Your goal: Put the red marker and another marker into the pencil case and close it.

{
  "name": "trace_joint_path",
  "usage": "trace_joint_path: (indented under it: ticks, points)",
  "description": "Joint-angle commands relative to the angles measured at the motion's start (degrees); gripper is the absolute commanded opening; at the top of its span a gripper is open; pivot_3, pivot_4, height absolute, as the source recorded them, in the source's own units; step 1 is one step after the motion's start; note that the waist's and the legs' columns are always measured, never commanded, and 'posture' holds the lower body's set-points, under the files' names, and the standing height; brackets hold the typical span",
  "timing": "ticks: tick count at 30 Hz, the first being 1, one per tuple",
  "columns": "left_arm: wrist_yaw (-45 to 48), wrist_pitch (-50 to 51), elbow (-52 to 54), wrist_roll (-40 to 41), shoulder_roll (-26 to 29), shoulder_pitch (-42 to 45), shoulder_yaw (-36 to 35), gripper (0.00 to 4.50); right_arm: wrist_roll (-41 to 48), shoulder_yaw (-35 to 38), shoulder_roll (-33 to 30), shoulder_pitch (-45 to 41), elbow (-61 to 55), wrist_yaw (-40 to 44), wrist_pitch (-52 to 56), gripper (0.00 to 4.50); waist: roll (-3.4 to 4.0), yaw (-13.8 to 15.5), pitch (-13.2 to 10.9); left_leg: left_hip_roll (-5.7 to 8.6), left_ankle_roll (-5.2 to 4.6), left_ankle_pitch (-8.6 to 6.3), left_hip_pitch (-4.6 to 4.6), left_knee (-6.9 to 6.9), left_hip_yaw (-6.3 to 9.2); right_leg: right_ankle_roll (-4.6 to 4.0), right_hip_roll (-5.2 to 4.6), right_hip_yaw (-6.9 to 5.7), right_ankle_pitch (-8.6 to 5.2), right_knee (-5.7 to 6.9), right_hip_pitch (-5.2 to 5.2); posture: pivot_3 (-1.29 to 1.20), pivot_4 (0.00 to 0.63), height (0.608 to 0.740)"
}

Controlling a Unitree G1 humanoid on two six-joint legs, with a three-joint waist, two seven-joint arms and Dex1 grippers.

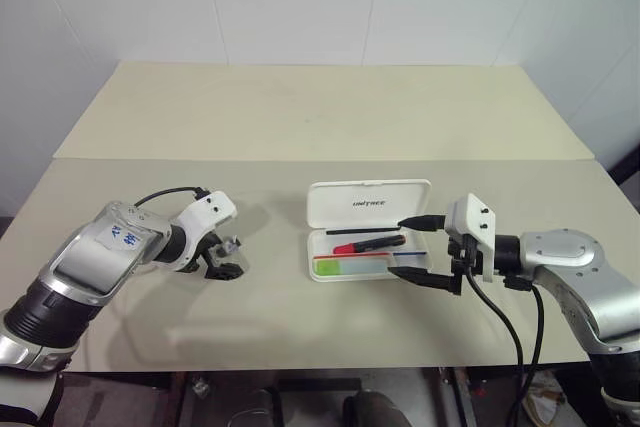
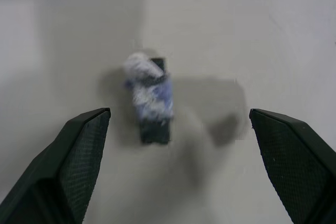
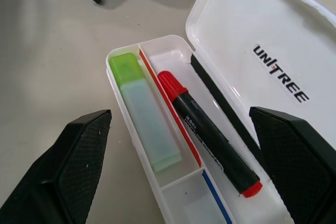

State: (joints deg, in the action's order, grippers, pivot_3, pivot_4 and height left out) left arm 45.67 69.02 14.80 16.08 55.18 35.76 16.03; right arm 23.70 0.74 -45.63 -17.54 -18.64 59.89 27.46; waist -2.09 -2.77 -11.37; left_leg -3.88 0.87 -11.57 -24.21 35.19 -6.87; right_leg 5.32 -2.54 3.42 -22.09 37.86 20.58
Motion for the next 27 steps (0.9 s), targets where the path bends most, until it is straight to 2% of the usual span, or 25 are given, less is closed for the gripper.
trace_joint_path:
  ticks: [1, 7, 11, 17, 21, 27]
  points:
    - [-1.1, -1.4, -0.8, -1.0, -1.2, 1.5, -0.7, 4.50, 1.5, 2.9, -1.1, 0.1, -2.7, -0.6, 0.1, 4.46, 0.00, 0.1, 0.0, 0.00, -0.01, 0.01, -0.01, 0.01, 0.01, 0.00, 0.00, -0.01, 0.00, 0.01, 0.00, 0.00, 0.150, 0.740]
    - [-1.8, -4.4, -3.2, -2.7, -1.7, 1.8, -0.5, 4.50, 2.0, 3.2, -1.6, 0.6, -3.1, -0.9, 0.4, 4.46, 0.00, 0.2, 0.0, -0.01, -0.01, 0.01, 0.00, 0.02, 0.02, 0.00, 0.00, -0.01, 0.00, 0.02, 0.00, 0.00, 0.150, 0.740]
    - [-1.2, -5.0, -4.3, -2.7, -1.7, 1.5, -0.8, 3.63, 2.1, 3.4, -1.8, 0.8, -3.4, -0.9, 0.7, 4.50, 0.00, 0.3, 0.0, 0.00, -0.01, 0.01, 0.00, 0.02, 0.01, 0.00, 0.01, -0.02, 0.00, 0.02, 0.00, 0.00, 0.150, 0.740]
    - [-0.5, -5.4, -4.6, -2.9, -1.4, 0.7, -0.9, 1.57, 2.3, 3.6, -2.4, 0.6, -3.4, -0.5, 1.3, 4.50, 0.00, 0.5, 0.0, -0.01, 0.00, 0.01, -0.01, 0.02, -0.01, 0.00, 0.01, -0.02, 0.00, 0.00, 0.01, 0.00, 0.150, 0.740]
    - [0.1, -6.0, -4.6, -3.0, -1.3, 0.3, -0.9, 0.38, 2.4, 3.6, -3.1, 0.1, -3.2, 0.1, 1.6, 4.50, 0.00, 0.7, 0.0, -0.01, -0.01, 0.01, 0.00, 0.02, -0.01, 0.00, 0.01, -0.02, 0.00, 0.01, 0.00, 0.00, 0.150, 0.740]
    - [2.0, -11.7, -4.3, -3.2, -1.5, 0.0, -1.6, 0.38, 2.1, 4.4, -4.9, 0.0, -1.2, 1.3, 0.6, 4.50, 0.00, 1.0, 0.0, -0.01, -0.01, 0.00, 0.00, 0.02, -0.01, 0.00, 0.00, -0.02, 0.00, 0.00, 0.00, 0.00, 0.150, 0.740]
